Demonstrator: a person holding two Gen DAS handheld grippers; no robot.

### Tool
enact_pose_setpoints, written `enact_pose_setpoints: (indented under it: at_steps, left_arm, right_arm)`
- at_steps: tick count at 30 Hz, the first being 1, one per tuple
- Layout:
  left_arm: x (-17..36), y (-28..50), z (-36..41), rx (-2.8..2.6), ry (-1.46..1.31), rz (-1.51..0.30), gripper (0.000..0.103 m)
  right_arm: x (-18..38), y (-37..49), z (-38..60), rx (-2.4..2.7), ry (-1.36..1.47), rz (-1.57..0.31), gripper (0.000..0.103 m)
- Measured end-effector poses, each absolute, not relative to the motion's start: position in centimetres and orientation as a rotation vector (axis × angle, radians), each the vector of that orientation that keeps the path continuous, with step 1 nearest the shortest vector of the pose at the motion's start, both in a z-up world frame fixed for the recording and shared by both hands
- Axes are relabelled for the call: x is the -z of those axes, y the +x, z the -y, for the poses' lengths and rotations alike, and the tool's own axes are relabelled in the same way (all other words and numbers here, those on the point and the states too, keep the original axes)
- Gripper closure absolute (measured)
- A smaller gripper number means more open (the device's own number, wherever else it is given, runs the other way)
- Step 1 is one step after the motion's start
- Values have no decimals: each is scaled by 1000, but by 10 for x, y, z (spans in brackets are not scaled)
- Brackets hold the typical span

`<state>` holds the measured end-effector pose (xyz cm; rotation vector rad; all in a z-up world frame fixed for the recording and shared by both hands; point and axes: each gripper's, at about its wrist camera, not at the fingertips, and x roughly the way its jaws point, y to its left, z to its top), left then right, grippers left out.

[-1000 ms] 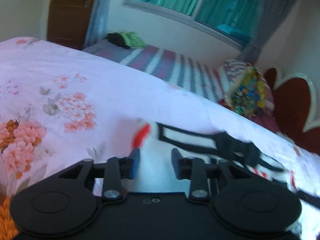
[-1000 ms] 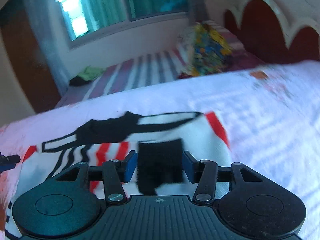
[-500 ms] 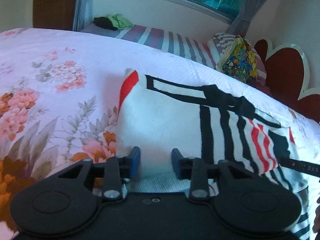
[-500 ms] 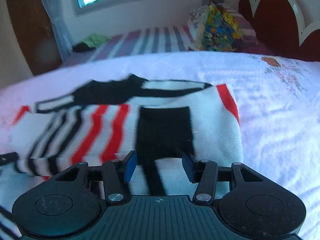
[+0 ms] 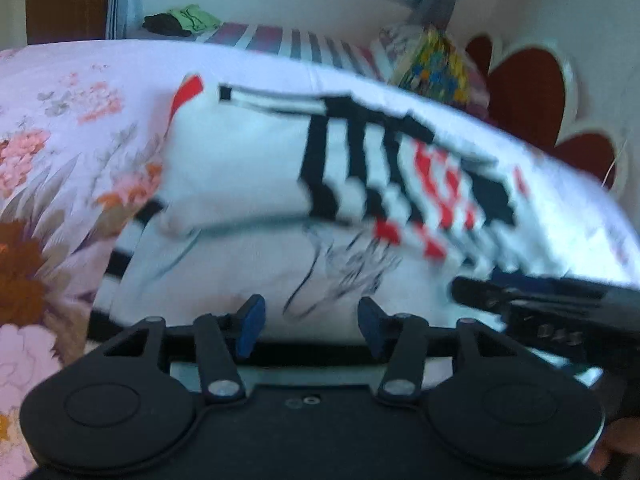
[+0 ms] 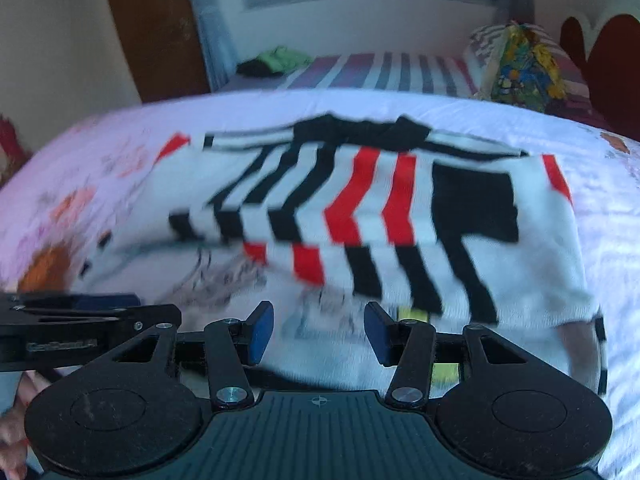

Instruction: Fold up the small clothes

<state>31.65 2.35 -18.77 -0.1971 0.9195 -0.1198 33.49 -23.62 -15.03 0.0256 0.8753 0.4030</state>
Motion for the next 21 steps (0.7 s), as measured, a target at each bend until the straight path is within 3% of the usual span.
enact_pose_setpoints:
  at_steps: [11,21]
  left_arm:
    - [191,276,-47,89,-50,-889,61]
    - [172,249,15,138,-149,-901,56]
  right_arm:
    - [176,295,320,-219,-52,-914,53]
    - [151,263,274,-405,56,-897,53]
